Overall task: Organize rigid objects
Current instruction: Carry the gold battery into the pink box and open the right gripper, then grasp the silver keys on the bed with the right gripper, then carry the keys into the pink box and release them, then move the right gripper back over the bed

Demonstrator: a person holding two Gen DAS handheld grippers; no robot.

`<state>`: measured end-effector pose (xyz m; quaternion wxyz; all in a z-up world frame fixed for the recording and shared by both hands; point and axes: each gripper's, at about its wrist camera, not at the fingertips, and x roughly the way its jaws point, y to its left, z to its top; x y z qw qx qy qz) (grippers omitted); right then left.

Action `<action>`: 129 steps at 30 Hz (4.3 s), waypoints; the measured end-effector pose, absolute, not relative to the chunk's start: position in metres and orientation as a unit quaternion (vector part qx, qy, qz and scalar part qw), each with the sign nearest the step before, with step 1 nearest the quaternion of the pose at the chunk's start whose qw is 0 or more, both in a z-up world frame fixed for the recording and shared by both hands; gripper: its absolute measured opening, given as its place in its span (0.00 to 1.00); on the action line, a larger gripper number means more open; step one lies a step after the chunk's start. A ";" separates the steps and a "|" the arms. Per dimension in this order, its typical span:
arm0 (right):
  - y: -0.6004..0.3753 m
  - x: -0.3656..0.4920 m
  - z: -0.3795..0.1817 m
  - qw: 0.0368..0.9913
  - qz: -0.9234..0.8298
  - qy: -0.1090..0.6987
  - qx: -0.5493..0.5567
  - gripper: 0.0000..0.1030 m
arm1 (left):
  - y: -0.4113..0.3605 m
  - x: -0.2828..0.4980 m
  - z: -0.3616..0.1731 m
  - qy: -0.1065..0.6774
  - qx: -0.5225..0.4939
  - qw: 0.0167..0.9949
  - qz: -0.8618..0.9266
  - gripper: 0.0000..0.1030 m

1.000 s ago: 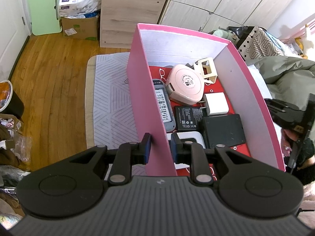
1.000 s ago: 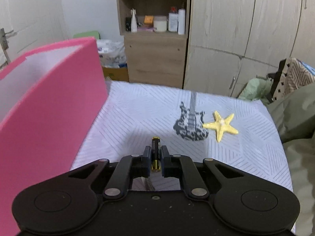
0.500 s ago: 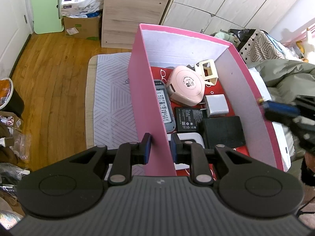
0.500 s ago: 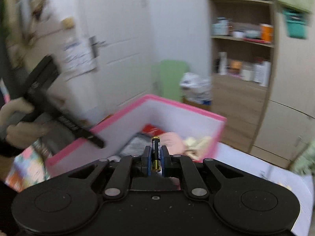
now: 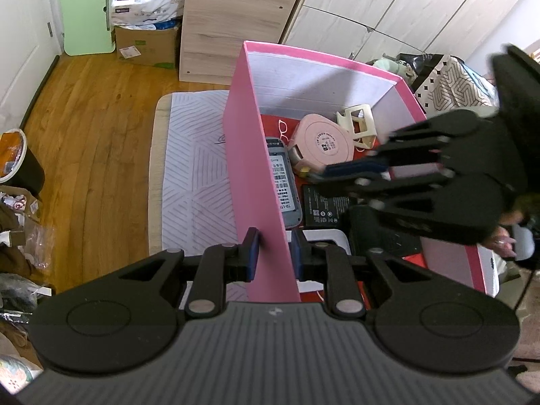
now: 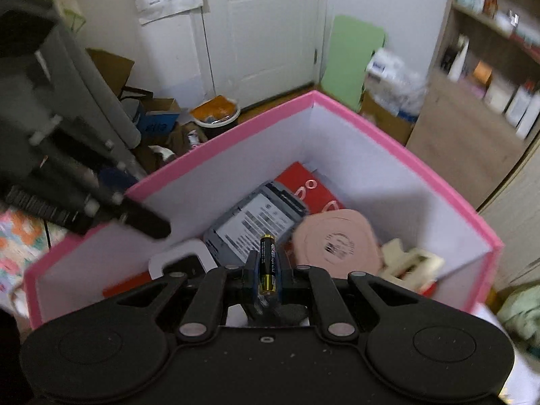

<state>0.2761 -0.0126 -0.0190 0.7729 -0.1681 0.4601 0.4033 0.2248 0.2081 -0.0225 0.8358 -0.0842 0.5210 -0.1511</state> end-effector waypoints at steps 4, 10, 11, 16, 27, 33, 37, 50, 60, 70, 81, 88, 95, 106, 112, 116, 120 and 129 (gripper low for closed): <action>0.000 0.294 -0.030 0.768 0.396 0.489 -0.121 0.11 | 0.206 0.224 -0.021 0.522 -0.082 0.836 -0.147 0.17; -0.004 0.301 -0.024 0.808 0.356 0.462 -0.082 0.24 | 0.204 0.224 -0.020 0.523 -0.076 0.837 -0.144 0.17; -0.008 0.297 -0.018 0.820 0.351 0.444 -0.089 0.33 | 0.204 0.224 -0.020 0.523 -0.076 0.837 -0.144 0.17; -0.041 0.277 0.008 0.841 0.355 0.404 -0.065 0.35 | 0.205 0.223 -0.020 0.523 -0.079 0.837 -0.143 0.17; -0.151 0.228 0.040 0.891 0.269 0.366 0.010 0.36 | 0.210 0.218 -0.018 0.513 -0.086 0.841 -0.150 0.17; -0.221 0.214 0.015 0.900 0.160 0.399 0.070 0.36 | 0.209 0.219 -0.017 0.512 -0.085 0.841 -0.151 0.17; -0.242 0.200 -0.012 0.891 0.124 0.428 0.083 0.36 | 0.209 0.219 -0.017 0.512 -0.083 0.842 -0.151 0.17; -0.230 0.184 -0.054 0.880 0.157 0.447 -0.031 0.25 | 0.209 0.217 -0.017 0.511 -0.089 0.843 -0.145 0.17; -0.233 0.202 -0.070 0.872 0.175 0.455 -0.039 0.06 | 0.207 0.216 -0.017 0.511 -0.089 0.844 -0.138 0.17; -0.253 0.215 -0.029 0.887 0.221 0.396 0.085 0.05 | 0.207 0.218 -0.017 0.513 -0.091 0.843 -0.135 0.17; -0.217 0.200 0.040 0.887 0.327 0.320 0.066 0.05 | 0.205 0.216 -0.016 0.513 -0.092 0.845 -0.122 0.17; -0.184 0.199 0.061 0.842 0.423 0.328 0.068 0.05 | 0.205 0.216 -0.016 0.513 -0.091 0.845 -0.120 0.17; -0.140 0.204 0.028 0.767 0.489 0.406 0.083 0.05 | 0.204 0.216 -0.016 0.512 -0.092 0.846 -0.118 0.17; -0.124 0.199 -0.007 0.769 0.437 0.466 0.004 0.12 | 0.205 0.215 -0.017 0.510 -0.098 0.847 -0.117 0.18; -0.174 0.190 0.018 0.799 0.412 0.435 0.052 0.24 | 0.206 0.214 -0.016 0.511 -0.102 0.846 -0.117 0.19; -0.212 0.181 0.029 0.833 0.362 0.410 0.076 0.28 | 0.206 0.214 -0.016 0.510 -0.105 0.846 -0.116 0.19; -0.238 0.173 0.018 0.855 0.299 0.416 0.074 0.29 | 0.205 0.214 -0.016 0.509 -0.105 0.846 -0.115 0.19; -0.252 0.168 -0.041 0.855 0.213 0.472 0.028 0.33 | 0.203 0.215 -0.015 0.512 -0.103 0.846 -0.108 0.19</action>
